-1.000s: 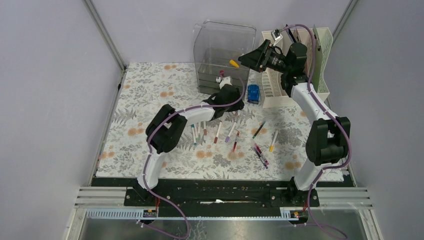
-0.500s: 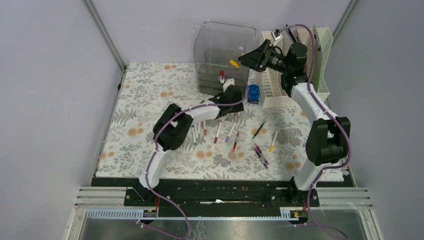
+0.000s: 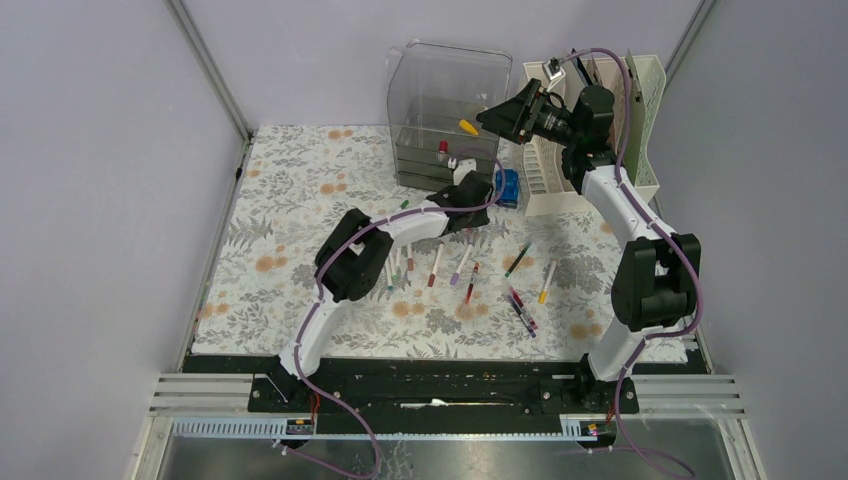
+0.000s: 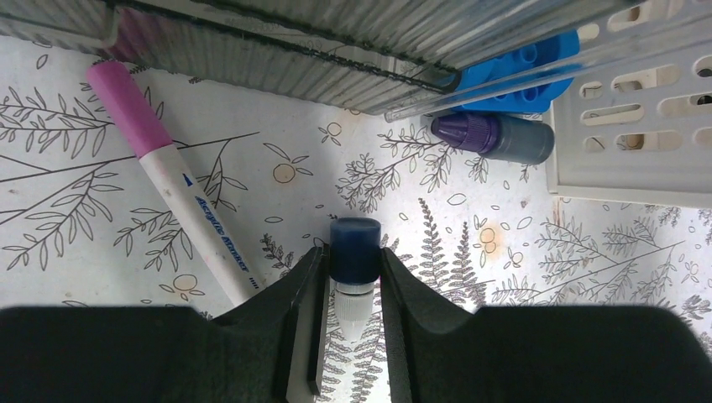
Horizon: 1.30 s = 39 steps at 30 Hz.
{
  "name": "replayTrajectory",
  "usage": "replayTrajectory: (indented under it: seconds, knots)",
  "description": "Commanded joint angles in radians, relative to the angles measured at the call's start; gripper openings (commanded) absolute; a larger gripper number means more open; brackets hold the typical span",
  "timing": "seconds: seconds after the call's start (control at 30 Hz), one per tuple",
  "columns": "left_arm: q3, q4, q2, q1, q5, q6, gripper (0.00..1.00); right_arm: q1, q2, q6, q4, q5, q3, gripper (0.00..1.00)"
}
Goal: Organize the desk
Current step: Pick up the stationery from the center of the board, then place the stationery in the drawer.
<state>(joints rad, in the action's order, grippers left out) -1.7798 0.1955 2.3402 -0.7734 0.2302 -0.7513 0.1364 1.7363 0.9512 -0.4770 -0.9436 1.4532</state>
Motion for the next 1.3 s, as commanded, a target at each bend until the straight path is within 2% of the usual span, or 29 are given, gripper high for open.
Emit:
replayTrajectory:
  seconds: [0.0,0.2,0.37,0.43,0.5,0.83,0.93,1.1,1.27]
  knots:
    - [-0.054,0.076,0.029,-0.008,0.025,0.035,0.33,-0.004,-0.042,0.016,-0.058,-0.031,0.01,0.76]
    - [-0.043,0.113,0.026,-0.026,0.043,0.079,0.32,-0.003,-0.041,0.018,-0.059,-0.03,0.013,0.76]
    - [-0.014,0.1,-0.012,-0.032,0.022,0.083,0.09,-0.003,-0.046,0.02,-0.059,-0.03,0.01,0.77]
    - [0.023,0.064,-0.053,-0.033,0.011,0.081,0.02,-0.003,-0.049,0.018,-0.058,-0.03,0.009,0.76]
    - [0.082,0.004,-0.111,-0.034,-0.007,0.068,0.0,-0.003,-0.052,0.017,-0.058,-0.03,0.006,0.76]
    - [0.526,-0.452,-0.477,-0.029,-0.093,-0.005,0.0,-0.003,-0.058,0.016,-0.057,-0.03,-0.002,0.76]
    - [0.737,-0.624,-0.596,-0.016,-0.06,-0.087,0.0,-0.003,-0.06,0.015,-0.057,-0.03,-0.003,0.76]
    - [1.008,-0.97,-0.748,0.079,-0.034,-0.248,0.0,-0.003,-0.064,0.015,-0.058,-0.031,-0.013,0.77]
    - [1.084,-1.202,-0.735,0.198,-0.099,-0.431,0.0,-0.003,-0.067,0.015,-0.057,-0.032,-0.009,0.76]
